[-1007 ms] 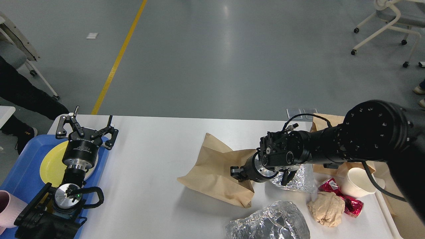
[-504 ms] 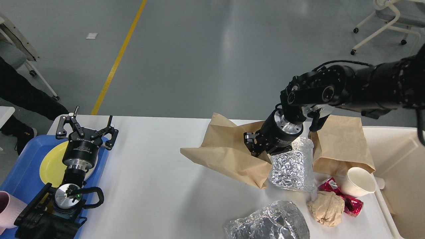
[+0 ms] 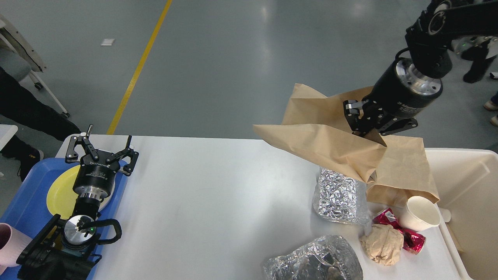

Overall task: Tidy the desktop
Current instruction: 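Lift the brown paper bag and carry it into the white bin, then open the right gripper and raise it out of the bin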

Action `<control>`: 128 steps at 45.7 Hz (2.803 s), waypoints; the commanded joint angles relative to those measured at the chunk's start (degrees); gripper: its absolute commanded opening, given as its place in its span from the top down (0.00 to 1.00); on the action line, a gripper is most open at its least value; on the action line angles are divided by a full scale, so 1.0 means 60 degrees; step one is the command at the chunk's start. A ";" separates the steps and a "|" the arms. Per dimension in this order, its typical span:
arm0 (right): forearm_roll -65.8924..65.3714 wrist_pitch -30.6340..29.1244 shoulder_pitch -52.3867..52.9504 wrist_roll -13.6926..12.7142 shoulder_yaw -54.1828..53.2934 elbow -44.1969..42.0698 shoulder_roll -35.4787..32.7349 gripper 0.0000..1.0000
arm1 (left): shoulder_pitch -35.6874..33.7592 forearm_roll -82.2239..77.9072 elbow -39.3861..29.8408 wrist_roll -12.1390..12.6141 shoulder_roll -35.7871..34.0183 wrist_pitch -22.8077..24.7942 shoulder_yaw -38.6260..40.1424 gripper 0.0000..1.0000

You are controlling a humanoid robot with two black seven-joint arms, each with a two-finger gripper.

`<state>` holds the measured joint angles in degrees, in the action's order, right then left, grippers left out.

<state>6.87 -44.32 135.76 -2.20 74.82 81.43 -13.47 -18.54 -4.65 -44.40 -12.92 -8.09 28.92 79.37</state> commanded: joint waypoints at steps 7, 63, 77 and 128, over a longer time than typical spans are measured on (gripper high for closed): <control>0.0423 0.0356 0.0328 0.1215 0.1796 0.0183 0.0120 1.00 | -0.0001 -0.0001 0.0002 0.0000 0.0001 0.0000 0.0000 0.04; 0.0730 0.5102 -1.6413 0.1040 -0.4413 -1.2161 -0.3427 1.00 | 0.0013 -0.0001 0.0002 0.0000 0.0001 0.0000 0.0000 0.04; 0.0716 0.6112 -1.8143 0.0058 -0.4751 -1.3352 -0.1814 1.00 | 0.0013 -0.0001 0.0002 0.0000 0.0001 0.0000 0.0000 0.04; 0.0496 0.7431 -1.7867 0.0088 -0.4531 -1.2547 -0.1812 0.00 | 0.0013 -0.0001 0.0002 0.0000 0.0001 0.0000 0.0000 0.04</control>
<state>10.05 0.44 26.32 -1.36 47.01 3.92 -22.04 -18.50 -4.66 -44.39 -12.92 -8.09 28.91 79.37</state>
